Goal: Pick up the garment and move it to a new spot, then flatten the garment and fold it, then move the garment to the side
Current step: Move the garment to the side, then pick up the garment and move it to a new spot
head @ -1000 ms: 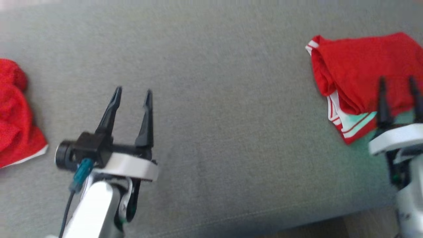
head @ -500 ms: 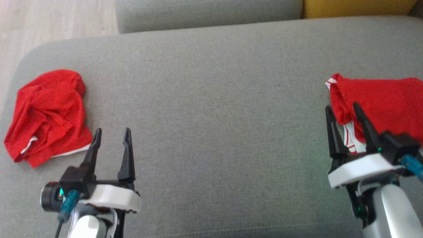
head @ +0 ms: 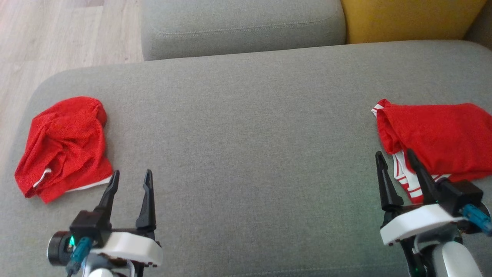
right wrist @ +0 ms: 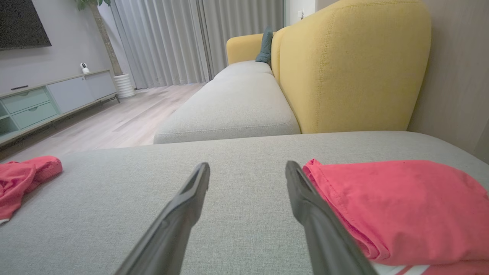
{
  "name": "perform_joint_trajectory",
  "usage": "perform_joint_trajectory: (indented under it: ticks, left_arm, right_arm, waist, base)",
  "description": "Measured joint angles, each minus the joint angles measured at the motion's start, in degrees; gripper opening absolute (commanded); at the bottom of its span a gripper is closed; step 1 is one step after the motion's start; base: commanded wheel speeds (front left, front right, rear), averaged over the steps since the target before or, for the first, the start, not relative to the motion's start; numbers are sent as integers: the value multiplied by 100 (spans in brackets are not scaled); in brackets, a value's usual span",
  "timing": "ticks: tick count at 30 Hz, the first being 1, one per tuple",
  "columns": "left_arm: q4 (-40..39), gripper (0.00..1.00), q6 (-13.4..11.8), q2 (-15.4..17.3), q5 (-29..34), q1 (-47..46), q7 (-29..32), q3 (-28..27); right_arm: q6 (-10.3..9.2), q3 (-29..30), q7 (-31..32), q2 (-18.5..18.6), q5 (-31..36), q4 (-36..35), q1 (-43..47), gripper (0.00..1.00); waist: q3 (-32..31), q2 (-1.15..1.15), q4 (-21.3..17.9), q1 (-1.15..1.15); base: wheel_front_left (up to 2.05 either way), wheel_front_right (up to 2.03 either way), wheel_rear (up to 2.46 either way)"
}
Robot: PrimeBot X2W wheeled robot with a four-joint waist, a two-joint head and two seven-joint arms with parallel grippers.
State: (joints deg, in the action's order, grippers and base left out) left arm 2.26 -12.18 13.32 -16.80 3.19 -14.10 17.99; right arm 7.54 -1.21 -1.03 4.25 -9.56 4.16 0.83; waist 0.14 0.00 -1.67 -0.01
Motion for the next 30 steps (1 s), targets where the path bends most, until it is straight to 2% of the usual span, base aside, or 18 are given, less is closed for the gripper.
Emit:
perform_joint_trajectory:
  ticks: [10,30]
  left_arm:
    - [-36,100,-98,26,-56,4,41,27]
    - [-10,100,-93,49,-60,-16,78,100]
  right_arm:
    - [0,2,14,-24,0,-75,-2,100]
    - [0,52,37,-44,-1,-136,-2,100]
  waist:
    - [7,0,32,0]
    - [75,0,151,0]
  base:
    - [0,0,0]
    - [0,0,0]
